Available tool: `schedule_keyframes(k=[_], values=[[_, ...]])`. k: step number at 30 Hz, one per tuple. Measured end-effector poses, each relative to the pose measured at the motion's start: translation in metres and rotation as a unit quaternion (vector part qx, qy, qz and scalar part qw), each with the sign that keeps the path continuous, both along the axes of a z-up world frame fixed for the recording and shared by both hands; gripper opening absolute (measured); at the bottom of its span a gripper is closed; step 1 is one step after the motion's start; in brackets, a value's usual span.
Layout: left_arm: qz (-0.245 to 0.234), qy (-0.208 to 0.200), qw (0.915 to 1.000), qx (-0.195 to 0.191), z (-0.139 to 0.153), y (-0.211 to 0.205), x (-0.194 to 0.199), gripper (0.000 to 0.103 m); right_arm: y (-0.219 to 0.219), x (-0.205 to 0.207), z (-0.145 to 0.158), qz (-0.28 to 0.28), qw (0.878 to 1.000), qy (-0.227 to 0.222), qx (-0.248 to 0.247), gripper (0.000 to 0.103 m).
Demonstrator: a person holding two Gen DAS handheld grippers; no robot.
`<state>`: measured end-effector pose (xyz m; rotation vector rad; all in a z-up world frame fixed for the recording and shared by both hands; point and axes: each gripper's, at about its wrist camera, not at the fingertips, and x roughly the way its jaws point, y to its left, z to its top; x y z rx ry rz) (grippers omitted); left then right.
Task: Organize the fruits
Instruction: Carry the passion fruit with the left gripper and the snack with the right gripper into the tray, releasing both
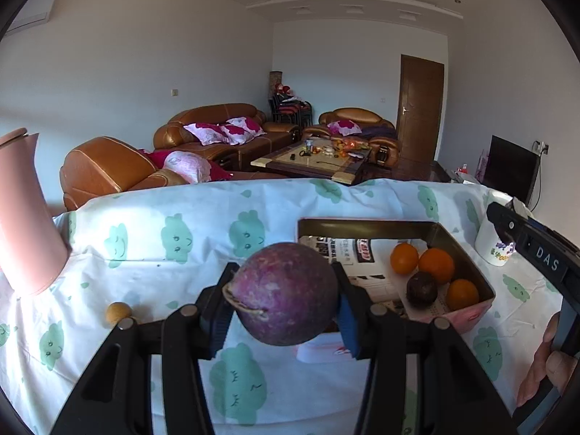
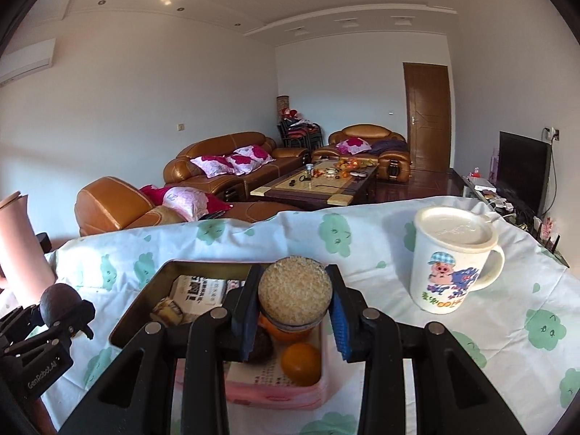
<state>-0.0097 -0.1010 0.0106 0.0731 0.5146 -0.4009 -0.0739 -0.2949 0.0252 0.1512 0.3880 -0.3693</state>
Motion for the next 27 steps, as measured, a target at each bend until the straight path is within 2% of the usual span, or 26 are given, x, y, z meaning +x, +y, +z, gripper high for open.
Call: schedule_keyframes(k=[5, 12, 16, 21, 27], values=[[-0.023, 0.019, 0.9995, -0.005, -0.003, -0.038, 0.014, 0.051, -0.021, 0.011, -0.002, -0.012, 1.0, 0.005, 0.008, 0.036], [-0.032, 0.039, 0.9986, 0.014, -0.014, -0.079, 0.028, 0.051, -0.024, 0.039, -0.018, 0.03, 0.998, 0.044, 0.032, 0.036], [-0.034, 0.062, 0.9973, 0.022, -0.021, -0.082, 0.036, 0.051, -0.022, 0.05, -0.025, 0.067, 0.994, 0.061, 0.056, 0.036], [-0.028, 0.072, 0.9966, 0.026, -0.024, -0.083, 0.04, 0.051, -0.02, 0.064, -0.039, 0.08, 0.99, 0.095, 0.066, 0.036], [-0.019, 0.073, 0.9968, 0.029, -0.026, -0.083, 0.043, 0.051, -0.019, 0.065, -0.039, 0.088, 0.989, 0.095, 0.065, 0.037]])
